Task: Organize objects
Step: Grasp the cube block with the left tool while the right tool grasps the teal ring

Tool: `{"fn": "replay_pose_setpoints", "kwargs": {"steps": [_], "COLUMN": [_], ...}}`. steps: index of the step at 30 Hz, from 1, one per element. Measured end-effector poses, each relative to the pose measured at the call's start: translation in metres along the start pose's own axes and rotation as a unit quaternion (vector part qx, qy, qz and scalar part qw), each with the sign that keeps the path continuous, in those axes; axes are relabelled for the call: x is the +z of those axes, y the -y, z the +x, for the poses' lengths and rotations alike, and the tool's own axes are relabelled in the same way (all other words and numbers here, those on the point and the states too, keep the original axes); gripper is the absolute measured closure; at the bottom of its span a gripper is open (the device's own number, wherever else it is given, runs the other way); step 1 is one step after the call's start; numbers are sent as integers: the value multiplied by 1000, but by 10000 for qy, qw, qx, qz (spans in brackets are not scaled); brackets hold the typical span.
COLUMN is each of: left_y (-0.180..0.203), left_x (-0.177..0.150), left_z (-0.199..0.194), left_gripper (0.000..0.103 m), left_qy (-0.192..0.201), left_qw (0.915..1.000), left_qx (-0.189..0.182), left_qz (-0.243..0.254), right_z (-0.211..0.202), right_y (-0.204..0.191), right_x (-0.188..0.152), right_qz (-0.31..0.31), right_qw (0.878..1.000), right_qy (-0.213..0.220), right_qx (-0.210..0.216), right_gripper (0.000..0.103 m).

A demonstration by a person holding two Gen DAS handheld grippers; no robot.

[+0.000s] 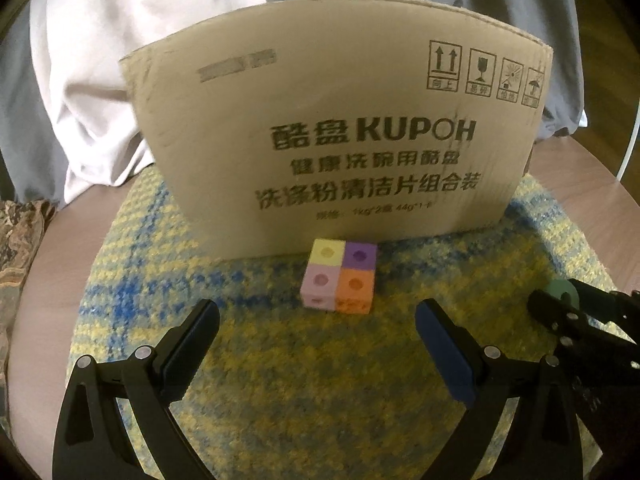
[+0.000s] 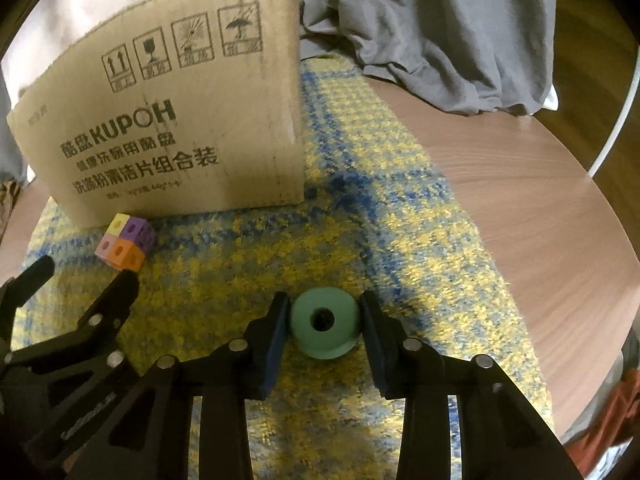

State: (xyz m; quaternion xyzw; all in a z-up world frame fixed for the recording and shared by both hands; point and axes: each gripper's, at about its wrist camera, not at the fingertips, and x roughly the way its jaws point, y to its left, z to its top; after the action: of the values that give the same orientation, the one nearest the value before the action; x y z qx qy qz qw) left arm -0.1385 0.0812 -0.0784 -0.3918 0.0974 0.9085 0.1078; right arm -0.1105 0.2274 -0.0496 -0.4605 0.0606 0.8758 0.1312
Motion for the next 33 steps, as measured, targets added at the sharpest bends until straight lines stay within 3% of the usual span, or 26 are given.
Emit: {"fn": "replay_pose_setpoints", "kwargs": {"steps": [6, 8, 12, 20, 33], "left_y": [7, 7, 9, 17, 9], "left_x": [9, 11, 12, 13, 8], "left_z": [13, 18, 28, 26, 3], "left_gripper": [4, 8, 32, 63, 64], "left_qy": [-83, -136, -331, -276, -180], "left_qw": [10000, 9999, 9994, 9991, 9996], "left_qx": [-39, -26, -127, -292, -212], "left_qz": [-17, -18, -25, 153, 64], "right_z": [-4, -4, -5, -4, -19], "right_y": [6, 6, 7, 6, 5], "right_x": [4, 4, 3, 4, 5], "right_qz": [58, 71, 75, 73, 0], "right_qw": [10000, 9999, 9999, 9999, 9997], "right_qy": [70, 77, 64, 70, 230], "right_qx": [7, 19, 53, 57, 106], "right_gripper": [67, 67, 67, 67, 67]}}
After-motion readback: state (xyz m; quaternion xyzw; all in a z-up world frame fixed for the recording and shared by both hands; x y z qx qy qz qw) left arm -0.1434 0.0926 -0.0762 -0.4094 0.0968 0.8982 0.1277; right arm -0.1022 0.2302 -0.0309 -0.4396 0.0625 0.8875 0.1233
